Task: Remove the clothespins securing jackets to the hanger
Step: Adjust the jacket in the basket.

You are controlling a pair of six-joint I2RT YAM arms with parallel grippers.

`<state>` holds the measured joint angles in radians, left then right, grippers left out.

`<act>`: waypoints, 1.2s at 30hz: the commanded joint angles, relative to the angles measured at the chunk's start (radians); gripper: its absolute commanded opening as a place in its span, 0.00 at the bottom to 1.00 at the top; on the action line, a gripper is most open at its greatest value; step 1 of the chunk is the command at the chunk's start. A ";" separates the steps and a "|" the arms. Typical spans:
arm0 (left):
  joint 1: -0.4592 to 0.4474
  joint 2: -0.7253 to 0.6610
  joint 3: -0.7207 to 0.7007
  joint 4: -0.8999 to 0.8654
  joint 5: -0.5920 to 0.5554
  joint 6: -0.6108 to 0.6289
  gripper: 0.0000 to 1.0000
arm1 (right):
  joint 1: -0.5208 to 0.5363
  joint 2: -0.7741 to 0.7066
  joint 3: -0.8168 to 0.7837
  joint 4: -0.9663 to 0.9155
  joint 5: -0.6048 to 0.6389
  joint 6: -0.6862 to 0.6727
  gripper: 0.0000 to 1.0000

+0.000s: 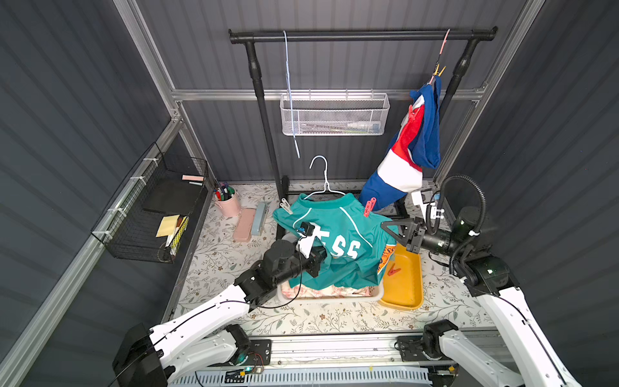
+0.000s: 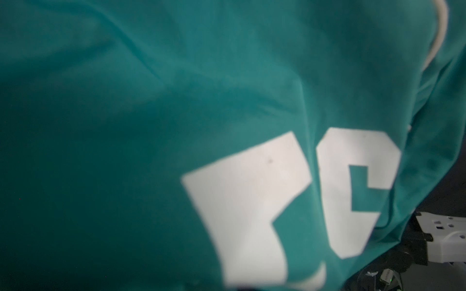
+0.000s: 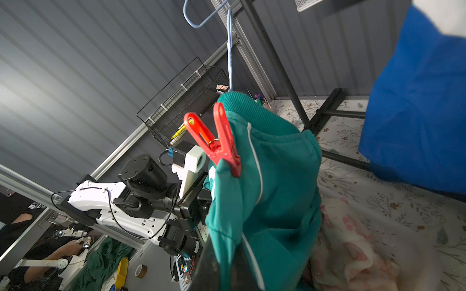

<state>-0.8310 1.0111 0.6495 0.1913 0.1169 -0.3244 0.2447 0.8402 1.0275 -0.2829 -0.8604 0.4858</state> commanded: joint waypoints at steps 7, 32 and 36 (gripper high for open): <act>-0.030 0.030 -0.153 0.135 -0.039 -0.214 0.00 | 0.102 0.051 -0.133 0.105 0.019 -0.018 0.00; -0.045 0.315 -0.202 0.348 -0.118 -0.268 0.21 | 0.136 0.220 -0.371 0.234 0.201 -0.046 0.00; -0.045 0.198 -0.204 0.315 -0.101 -0.274 0.62 | 0.136 0.202 -0.355 0.206 0.205 -0.053 0.00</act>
<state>-0.8604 1.2709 0.4110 0.5121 -0.0528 -0.6044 0.3607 1.0451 0.6601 -0.0685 -0.6727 0.4545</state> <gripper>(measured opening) 0.576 0.071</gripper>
